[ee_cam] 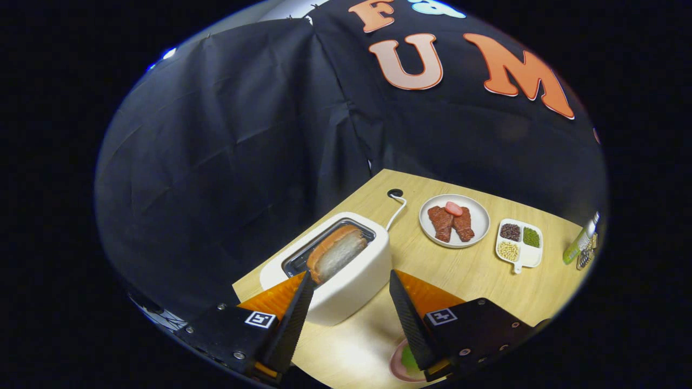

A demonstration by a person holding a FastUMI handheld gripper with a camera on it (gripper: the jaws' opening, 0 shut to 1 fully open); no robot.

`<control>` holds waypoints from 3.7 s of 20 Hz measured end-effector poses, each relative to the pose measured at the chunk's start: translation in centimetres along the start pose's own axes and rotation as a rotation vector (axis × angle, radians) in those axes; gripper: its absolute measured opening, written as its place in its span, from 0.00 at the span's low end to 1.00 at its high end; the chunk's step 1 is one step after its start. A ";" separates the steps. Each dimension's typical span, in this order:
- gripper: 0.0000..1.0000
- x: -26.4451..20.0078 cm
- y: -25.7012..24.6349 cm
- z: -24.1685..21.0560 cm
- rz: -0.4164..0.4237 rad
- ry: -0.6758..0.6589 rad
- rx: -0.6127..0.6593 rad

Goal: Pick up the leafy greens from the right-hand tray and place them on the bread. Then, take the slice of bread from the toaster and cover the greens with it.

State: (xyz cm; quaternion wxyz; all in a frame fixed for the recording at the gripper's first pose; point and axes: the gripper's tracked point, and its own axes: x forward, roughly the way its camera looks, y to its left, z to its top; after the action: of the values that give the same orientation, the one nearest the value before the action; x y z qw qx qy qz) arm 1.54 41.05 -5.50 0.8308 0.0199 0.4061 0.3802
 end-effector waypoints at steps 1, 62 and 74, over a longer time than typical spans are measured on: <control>0.86 0.4 0.4 0.5 0.004 0.009 0.007; 0.11 -9.1 -9.3 -4.9 0.040 -0.101 0.337; 0.11 -8.1 -13.1 -13.7 0.069 -0.022 0.449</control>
State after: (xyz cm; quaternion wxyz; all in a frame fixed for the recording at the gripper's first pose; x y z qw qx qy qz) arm -2.88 22.74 -13.80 0.7964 0.2222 0.4705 0.3082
